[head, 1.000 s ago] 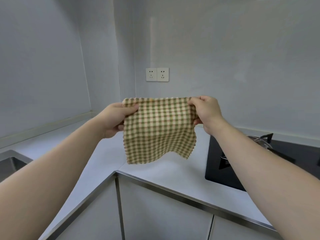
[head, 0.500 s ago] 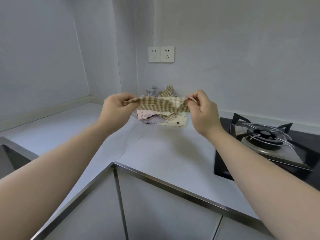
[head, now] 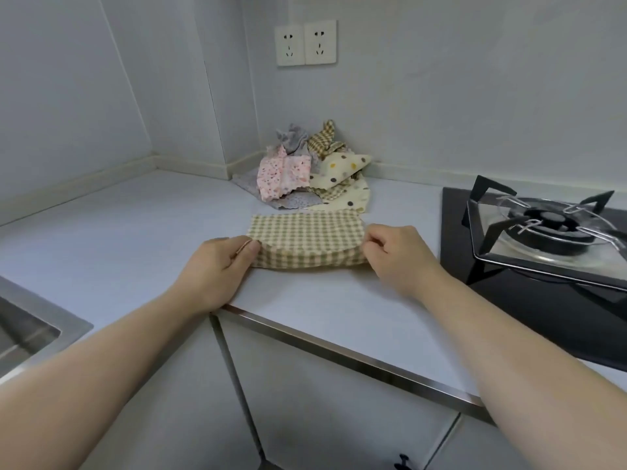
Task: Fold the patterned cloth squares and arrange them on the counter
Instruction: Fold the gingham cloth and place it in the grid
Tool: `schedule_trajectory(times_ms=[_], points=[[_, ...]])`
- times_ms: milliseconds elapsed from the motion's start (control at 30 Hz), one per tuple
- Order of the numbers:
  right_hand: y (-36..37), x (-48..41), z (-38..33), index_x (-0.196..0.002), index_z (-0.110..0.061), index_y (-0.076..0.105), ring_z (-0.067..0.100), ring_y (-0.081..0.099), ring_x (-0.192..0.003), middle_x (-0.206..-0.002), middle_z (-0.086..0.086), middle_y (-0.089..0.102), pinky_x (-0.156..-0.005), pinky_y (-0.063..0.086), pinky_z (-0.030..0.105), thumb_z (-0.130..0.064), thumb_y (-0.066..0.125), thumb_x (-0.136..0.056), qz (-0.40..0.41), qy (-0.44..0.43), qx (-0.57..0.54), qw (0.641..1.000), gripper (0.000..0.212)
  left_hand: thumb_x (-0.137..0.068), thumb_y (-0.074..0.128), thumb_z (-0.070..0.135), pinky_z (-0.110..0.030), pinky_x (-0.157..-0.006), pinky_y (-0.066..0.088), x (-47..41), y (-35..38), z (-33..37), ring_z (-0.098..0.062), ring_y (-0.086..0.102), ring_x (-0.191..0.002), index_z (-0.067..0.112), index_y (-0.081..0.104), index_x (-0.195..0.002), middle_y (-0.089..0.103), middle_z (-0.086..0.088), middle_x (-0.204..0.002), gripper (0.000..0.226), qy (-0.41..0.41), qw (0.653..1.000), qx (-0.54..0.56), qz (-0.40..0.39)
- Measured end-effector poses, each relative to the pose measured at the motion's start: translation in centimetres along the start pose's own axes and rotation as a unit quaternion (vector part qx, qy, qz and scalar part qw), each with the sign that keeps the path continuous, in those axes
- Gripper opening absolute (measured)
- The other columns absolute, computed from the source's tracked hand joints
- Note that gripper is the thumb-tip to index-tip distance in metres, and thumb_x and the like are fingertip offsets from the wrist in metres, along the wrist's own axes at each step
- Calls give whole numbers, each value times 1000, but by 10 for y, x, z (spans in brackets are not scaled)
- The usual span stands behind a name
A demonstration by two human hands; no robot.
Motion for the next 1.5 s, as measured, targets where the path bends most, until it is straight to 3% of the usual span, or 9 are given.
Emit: schedule_trajectory(times_ms=[200, 333, 567, 767, 833, 1000, 1167, 1300, 1500], points=[[-6, -8, 2, -70, -2, 55, 12, 42, -51, -59, 7, 53, -51, 34, 30, -15, 47, -92, 56, 31, -52, 997, 27, -104, 51, 38, -24, -53, 28, 0, -4, -8, -7, 34, -54, 11, 42, -65, 36, 11, -55, 48, -49, 989, 130, 58], [-8, -6, 2, -69, -8, 60, 11, 45, -53, -61, 5, 57, -52, 36, 27, -13, 50, -93, 77, 33, -73, 994, 27, -100, 61, 34, -20, -63, 43, -2, -5, -5, -3, 56, -64, 21, 69, -76, 63, 1, -66, 29, -93, 970, 212, 68], [1, -13, 9, -86, -27, 67, 11, 55, -63, -64, 1, 64, -54, 41, 22, -23, 57, -93, 77, 57, -37, 995, 14, -94, 68, 32, -18, -68, 44, -11, -11, -10, -2, 62, -76, 33, 72, -89, 67, 17, -74, 6, -106, 986, 80, 98], [6, -12, 12, -96, -30, 68, 1, 63, -75, -85, -7, 71, -60, 44, 9, -27, 60, -97, 48, 66, -43, 996, 8, -96, 67, 29, -7, -65, 36, -5, -1, -12, -2, 57, -74, 27, 71, -97, 61, 24, -82, 5, -73, 997, -21, 25], [3, -11, 13, -90, -30, 68, 6, 61, -66, -72, -5, 70, -55, 43, 12, -25, 60, -96, 54, 68, -38, 995, 11, -96, 66, 29, -11, -59, 39, -4, -2, -10, -2, 58, -64, 30, 69, -93, 63, 19, -75, 4, -76, 997, -9, 13], [2, -10, 13, -85, -28, 69, 8, 48, -49, -44, -9, 52, -48, 37, 16, -25, 59, -94, 36, 68, -10, 997, 13, -95, 65, 31, -13, -65, 42, -6, -5, -6, -2, 60, -75, 31, 68, -92, 67, 14, -77, 5, -70, 997, 2, 11], [0, -14, 12, -90, -32, 68, 9, 59, -69, -71, -11, 65, -58, 43, 29, -32, 57, -92, 50, 87, 41, 994, 11, -96, 63, 36, -34, -57, 50, -9, -10, -5, -7, 56, -52, 31, 67, -91, 63, 0, -67, 9, -90, 996, -2, 12], [5, -15, 11, -91, -30, 68, 7, 61, -75, -83, -13, 67, -65, 51, 29, -27, 57, -94, 33, 80, 31, 996, 12, -97, 62, 32, -18, -60, 37, -16, -14, 7, 0, 56, -72, 29, 67, -94, 63, 16, -80, 7, -79, 996, -29, 25], [-2, -24, 11, -97, -25, 69, 9, 60, -83, -91, -12, 65, -71, 52, 30, -25, 58, -95, -23, 96, 81, 992, 11, -97, 60, 34, -28, -68, 42, -48, -2, 12, -13, 57, -84, 25, 68, -94, 62, 9, -92, 13, -103, 987, -108, -64]])
Point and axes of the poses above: each hand's wrist, its own x-axis away from the middle knuckle, its own y-axis out of the palm, z = x × y, the point moved 4 cm from there along -x, towards the middle knuckle
